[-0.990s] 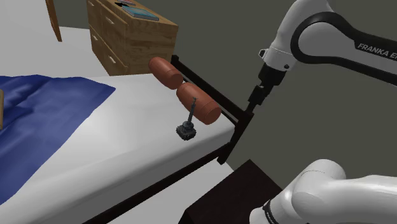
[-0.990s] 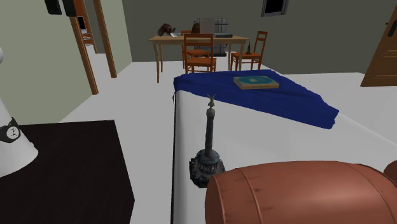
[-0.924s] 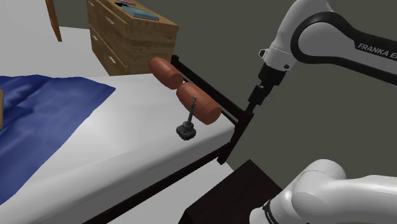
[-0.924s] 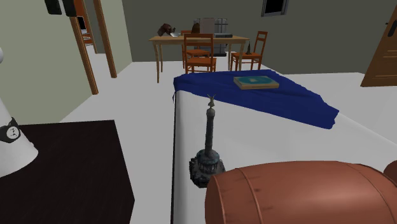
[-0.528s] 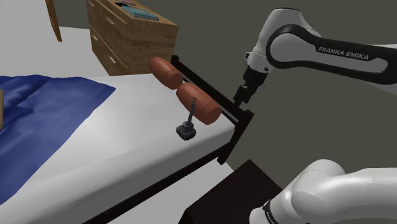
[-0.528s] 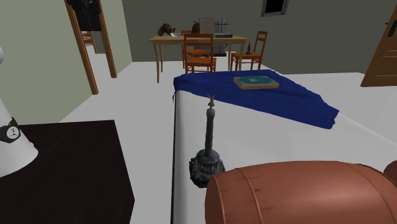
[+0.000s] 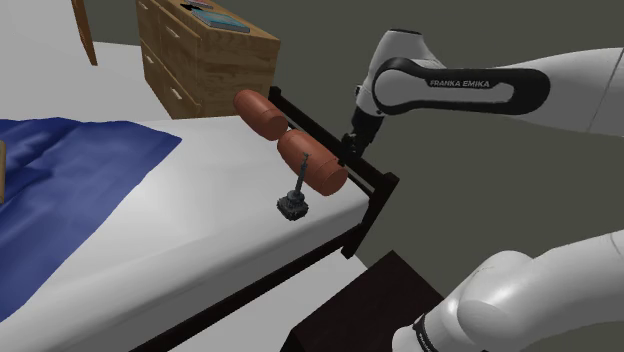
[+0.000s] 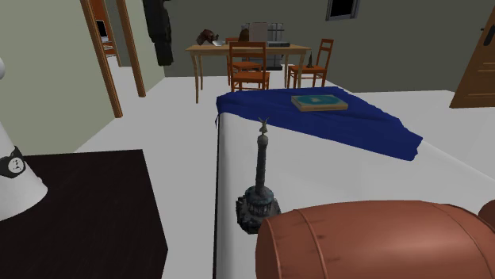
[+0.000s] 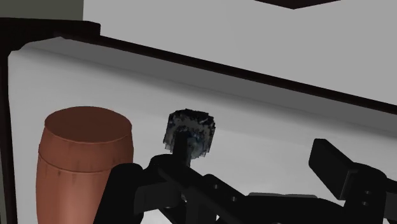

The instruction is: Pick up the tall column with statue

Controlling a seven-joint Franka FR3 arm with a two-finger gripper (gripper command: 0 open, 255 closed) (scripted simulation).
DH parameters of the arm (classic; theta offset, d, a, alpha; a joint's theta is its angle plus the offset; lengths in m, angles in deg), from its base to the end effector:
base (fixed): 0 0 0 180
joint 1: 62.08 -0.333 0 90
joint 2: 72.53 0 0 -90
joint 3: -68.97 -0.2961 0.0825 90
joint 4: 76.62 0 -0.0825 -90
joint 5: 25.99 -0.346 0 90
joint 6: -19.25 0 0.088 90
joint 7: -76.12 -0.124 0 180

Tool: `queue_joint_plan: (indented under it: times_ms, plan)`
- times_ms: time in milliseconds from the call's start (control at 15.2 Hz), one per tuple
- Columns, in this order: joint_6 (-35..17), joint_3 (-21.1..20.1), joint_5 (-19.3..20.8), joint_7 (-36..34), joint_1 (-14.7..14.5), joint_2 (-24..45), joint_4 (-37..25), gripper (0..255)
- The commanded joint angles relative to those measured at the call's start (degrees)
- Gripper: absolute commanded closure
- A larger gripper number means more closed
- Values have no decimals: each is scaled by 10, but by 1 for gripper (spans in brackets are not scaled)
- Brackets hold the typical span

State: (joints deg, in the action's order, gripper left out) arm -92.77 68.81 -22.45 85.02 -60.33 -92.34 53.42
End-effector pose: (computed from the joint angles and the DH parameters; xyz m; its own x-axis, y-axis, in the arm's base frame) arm 0.4220 -0.0167 0.4763 0.9885 0.1498 0.0211 0.1482 -0.9870 0.0629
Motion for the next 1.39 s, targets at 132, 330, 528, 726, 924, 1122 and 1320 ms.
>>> queue_joint_plan:
  times_ms: [132,330,528,726,924,1122,1320]
  plan:
    - [-55,0,11,-4,4,88,-45,0]
    - [-85,1,20,-8,6,150,-86,0]
    - [-108,2,28,-12,8,213,-134,0]
    - [-124,4,36,-16,9,276,-189,0]
    - [-134,6,43,-18,9,340,-252,0]
    - [-149,7,45,-21,9,357,-255,0]
    - [-169,8,47,-23,9,366,-245,0]
